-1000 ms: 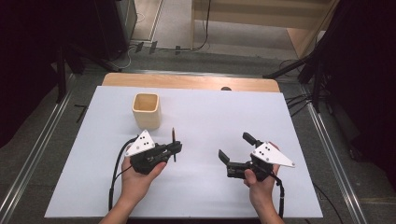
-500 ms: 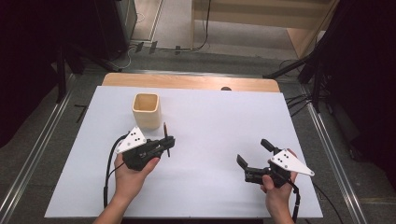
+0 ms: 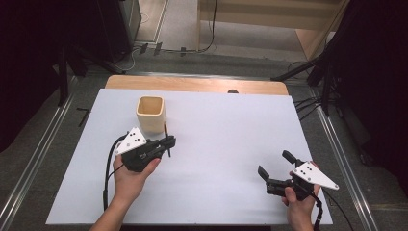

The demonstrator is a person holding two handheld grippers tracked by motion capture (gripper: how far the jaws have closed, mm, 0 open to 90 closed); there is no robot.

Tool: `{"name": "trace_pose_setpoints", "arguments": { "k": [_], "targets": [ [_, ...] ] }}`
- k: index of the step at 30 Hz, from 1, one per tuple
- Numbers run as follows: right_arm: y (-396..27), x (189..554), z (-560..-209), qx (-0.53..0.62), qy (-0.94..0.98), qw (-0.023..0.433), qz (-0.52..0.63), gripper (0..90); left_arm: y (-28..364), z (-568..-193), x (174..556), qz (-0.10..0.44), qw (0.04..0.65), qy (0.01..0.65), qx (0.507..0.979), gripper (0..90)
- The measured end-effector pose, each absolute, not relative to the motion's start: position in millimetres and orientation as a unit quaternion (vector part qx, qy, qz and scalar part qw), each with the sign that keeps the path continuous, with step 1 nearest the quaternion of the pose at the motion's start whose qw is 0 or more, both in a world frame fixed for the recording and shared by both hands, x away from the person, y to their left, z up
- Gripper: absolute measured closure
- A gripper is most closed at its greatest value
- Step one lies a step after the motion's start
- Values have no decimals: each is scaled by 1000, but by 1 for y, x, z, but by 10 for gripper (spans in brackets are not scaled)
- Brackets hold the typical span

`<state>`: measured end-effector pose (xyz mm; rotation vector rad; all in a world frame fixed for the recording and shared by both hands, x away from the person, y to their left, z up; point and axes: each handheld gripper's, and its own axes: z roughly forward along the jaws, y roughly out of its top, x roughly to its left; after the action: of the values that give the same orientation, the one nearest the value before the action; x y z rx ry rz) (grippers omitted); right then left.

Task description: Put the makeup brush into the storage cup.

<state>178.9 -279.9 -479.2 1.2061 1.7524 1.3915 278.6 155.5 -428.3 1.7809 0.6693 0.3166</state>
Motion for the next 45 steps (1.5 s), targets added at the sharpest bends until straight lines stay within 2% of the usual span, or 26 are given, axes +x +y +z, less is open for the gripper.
{"name": "trace_pose_setpoints", "arguments": {
  "k": [12,45],
  "targets": [
    [-303,173,-497,477,655,293,507,0,163,-411,294,155,576,289,749,847],
    [-299,175,-504,474,667,294,493,0,180,-375,334,203,580,304,728,847]
  ]
}}
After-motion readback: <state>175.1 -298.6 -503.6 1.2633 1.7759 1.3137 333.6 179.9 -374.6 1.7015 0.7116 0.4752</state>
